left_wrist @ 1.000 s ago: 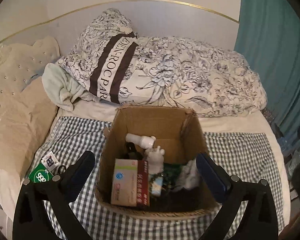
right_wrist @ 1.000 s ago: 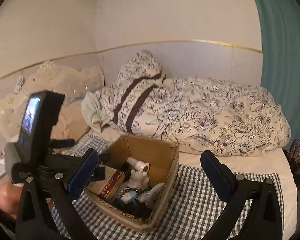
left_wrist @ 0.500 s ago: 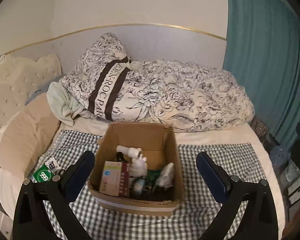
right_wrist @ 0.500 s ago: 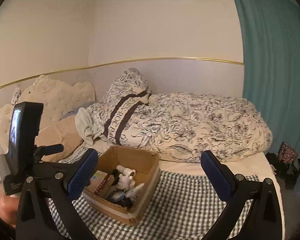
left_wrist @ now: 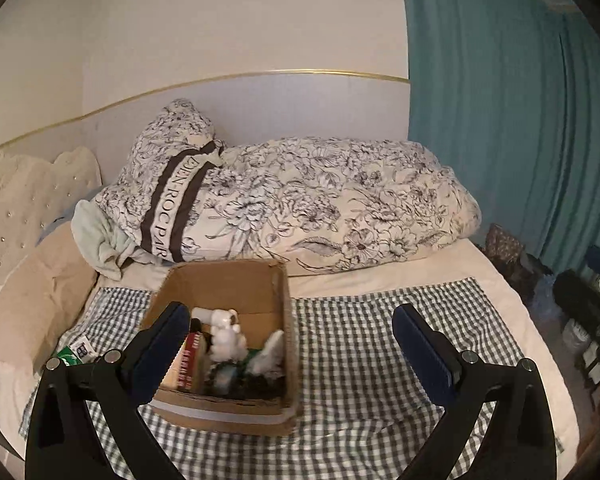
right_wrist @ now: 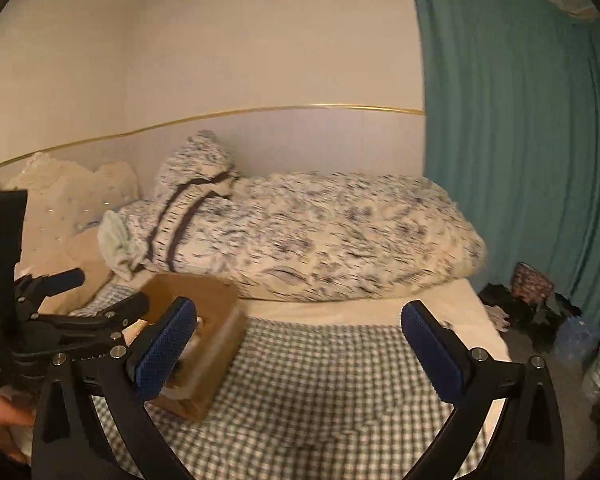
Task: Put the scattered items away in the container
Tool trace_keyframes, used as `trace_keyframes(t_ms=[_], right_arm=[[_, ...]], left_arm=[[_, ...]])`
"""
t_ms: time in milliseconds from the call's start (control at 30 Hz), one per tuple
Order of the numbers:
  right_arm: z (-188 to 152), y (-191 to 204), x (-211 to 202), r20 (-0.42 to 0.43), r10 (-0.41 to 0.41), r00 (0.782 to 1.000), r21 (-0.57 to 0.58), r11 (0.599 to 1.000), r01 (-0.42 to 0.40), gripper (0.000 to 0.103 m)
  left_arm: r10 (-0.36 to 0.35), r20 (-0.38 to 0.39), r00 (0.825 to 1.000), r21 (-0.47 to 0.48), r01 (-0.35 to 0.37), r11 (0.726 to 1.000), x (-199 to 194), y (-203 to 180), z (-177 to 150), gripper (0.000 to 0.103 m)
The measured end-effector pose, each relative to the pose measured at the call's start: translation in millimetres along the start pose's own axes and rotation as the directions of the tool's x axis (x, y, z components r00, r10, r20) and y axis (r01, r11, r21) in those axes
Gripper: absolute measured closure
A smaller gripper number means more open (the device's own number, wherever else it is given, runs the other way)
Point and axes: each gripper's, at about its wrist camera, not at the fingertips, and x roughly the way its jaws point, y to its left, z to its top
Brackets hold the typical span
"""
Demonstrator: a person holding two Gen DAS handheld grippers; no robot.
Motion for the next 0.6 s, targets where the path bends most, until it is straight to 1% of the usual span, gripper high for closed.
trace_keyframes(t_ms=[100,167,267,433,600], right_arm=[[-6.3,-20.1,-5.4,0.003,-0.02,1.0,0.033,0.999,0.02,0.0],[-10.8,-30.5,-7.4,0.003,-0.03,1.0,0.041,0.999,0.03,0.0],[-19.3,-41.4,-9.6,0.006,-0.044,0.999,0.036,0.998,0.043,0.0],[-31.3,-53.8,-13.5,0.016,-0.052,0.999,0.024,0.998,0.052,0.0],[-33.4,-57.9,-6.2,0.007,-0.044,0.999,0.025,0.999,0.044,0.0]], left_arm=[[-0.032,-0.022,0.999,0.006,0.033,0.999,7.8,-16.8,-8.2,0.0],[-0.041,-0.025,0.999,0.008,0.042,0.999,11.0,-24.1,-11.3,0.0],[-0.04,-0.015,0.999,0.009,0.04,0.999,12.3,-32.0,-16.2,0.0],[-0.042,-0.011,0.999,0.04,0.042,0.998,14.7,-47.1,-23.0,0.0],[-0.012,0.0,1.0,0.064,0.012,0.998,16.9,-55.7,-27.2,0.0]])
